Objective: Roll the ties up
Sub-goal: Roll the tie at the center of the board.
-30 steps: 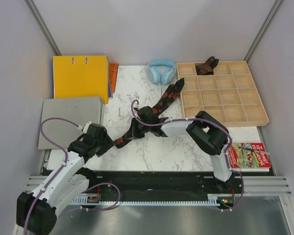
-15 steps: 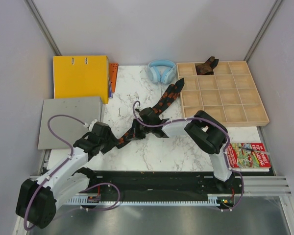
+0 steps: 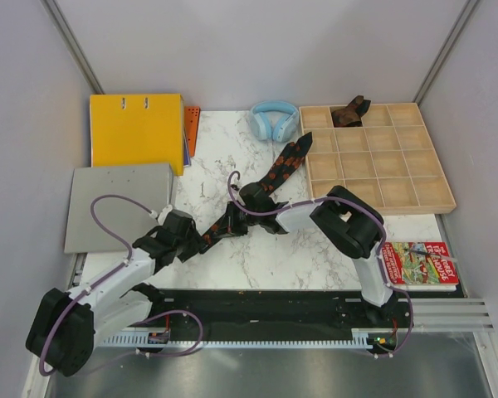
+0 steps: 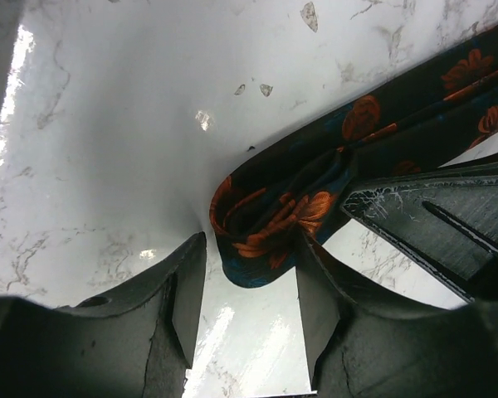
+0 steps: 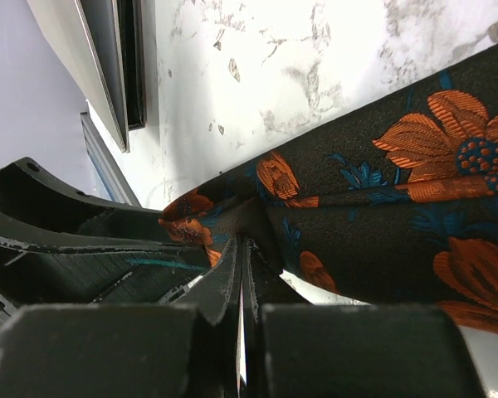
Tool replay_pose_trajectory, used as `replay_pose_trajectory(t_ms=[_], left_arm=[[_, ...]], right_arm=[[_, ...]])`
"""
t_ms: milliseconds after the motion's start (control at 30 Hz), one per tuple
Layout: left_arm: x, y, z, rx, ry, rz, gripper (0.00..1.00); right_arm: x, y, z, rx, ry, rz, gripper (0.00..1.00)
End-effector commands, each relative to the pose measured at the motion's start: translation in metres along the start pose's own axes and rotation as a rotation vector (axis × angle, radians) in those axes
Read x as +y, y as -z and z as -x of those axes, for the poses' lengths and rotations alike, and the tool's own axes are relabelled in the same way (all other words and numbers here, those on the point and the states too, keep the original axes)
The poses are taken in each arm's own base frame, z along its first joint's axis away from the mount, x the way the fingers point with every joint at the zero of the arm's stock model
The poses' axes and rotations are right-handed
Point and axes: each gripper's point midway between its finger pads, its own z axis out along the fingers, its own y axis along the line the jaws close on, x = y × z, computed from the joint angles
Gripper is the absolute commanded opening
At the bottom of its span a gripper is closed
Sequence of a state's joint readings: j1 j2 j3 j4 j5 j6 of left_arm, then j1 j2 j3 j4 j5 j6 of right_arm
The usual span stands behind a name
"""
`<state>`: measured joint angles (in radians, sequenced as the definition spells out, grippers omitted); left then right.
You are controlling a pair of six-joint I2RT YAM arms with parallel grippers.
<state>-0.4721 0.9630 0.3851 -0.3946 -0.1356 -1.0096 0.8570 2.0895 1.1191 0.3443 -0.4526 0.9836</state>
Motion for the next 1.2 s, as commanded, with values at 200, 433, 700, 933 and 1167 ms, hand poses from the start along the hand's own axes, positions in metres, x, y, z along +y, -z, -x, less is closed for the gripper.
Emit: replay_pose_trajectory(t_ms=[200, 433, 700, 933, 1167], left_arm=[[-0.002, -0.018, 0.004, -0.051, 0.007, 0.038, 0.45], [-0.004, -0.022, 0.006, -0.055, -0.005, 0.042, 0.13], [-0.006, -0.012, 0.002, -0.029, -0.02, 0.025, 0.02], [-0.001, 0.009, 0.0, -0.011, 0.012, 0.035, 0.02], [-0.006, 0.031, 0.002, 0.006, 0.029, 0.017, 0.02]], right_arm=[[-0.034, -0.007, -0.009, 0.019, -0.028, -0.058, 0.0], [-0.033, -0.006, -0.006, 0.017, -0.032, -0.059, 0.0], [0.003, 0.01, 0.021, 0.005, 0.012, -0.007, 0.0], [0.017, 0.062, 0.07, -0.107, 0.109, -0.156, 0.0], [0.004, 0.1, 0.044, -0.174, 0.103, -0.242, 0.0]])
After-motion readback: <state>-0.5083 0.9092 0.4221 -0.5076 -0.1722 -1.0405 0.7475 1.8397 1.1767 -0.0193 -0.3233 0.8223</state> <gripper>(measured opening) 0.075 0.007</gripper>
